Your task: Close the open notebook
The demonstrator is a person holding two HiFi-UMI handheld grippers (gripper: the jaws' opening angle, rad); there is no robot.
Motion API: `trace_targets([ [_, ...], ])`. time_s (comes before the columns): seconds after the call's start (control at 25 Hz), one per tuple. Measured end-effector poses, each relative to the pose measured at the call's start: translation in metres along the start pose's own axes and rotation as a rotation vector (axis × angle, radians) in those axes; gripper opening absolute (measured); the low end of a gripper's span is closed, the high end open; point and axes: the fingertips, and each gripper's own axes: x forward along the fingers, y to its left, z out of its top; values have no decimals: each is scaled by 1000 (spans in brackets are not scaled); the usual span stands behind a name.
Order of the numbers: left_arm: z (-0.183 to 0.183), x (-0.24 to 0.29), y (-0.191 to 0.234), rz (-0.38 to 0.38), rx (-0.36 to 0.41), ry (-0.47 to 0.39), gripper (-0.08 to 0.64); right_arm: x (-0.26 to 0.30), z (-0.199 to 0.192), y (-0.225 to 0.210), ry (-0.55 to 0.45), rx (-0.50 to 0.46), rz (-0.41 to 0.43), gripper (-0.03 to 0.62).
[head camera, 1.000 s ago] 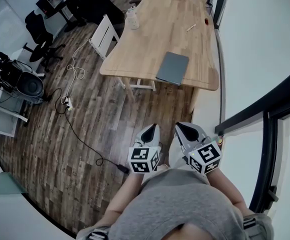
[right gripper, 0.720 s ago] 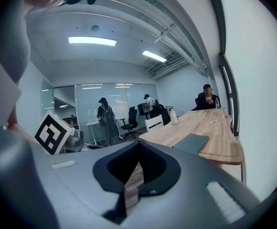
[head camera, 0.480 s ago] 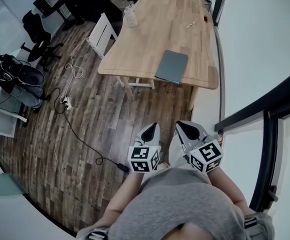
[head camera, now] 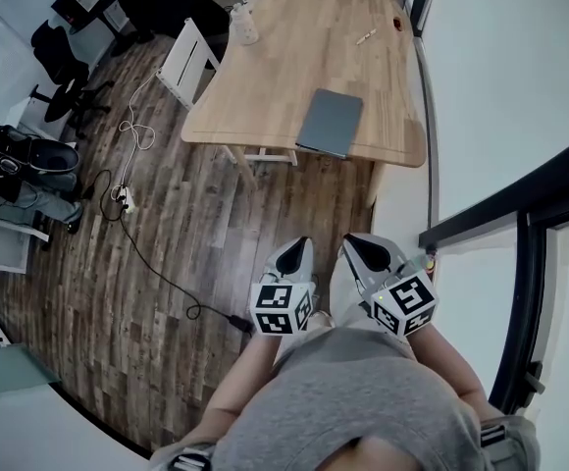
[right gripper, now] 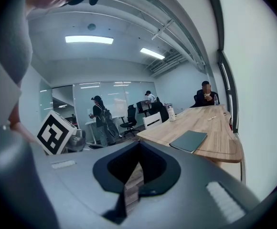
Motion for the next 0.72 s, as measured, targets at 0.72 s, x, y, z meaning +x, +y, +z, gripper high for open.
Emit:
trace_targets([
  [0.72,15,13,4,-8,-2,-18,3,13,5,-13,3,2,-13,-2],
])
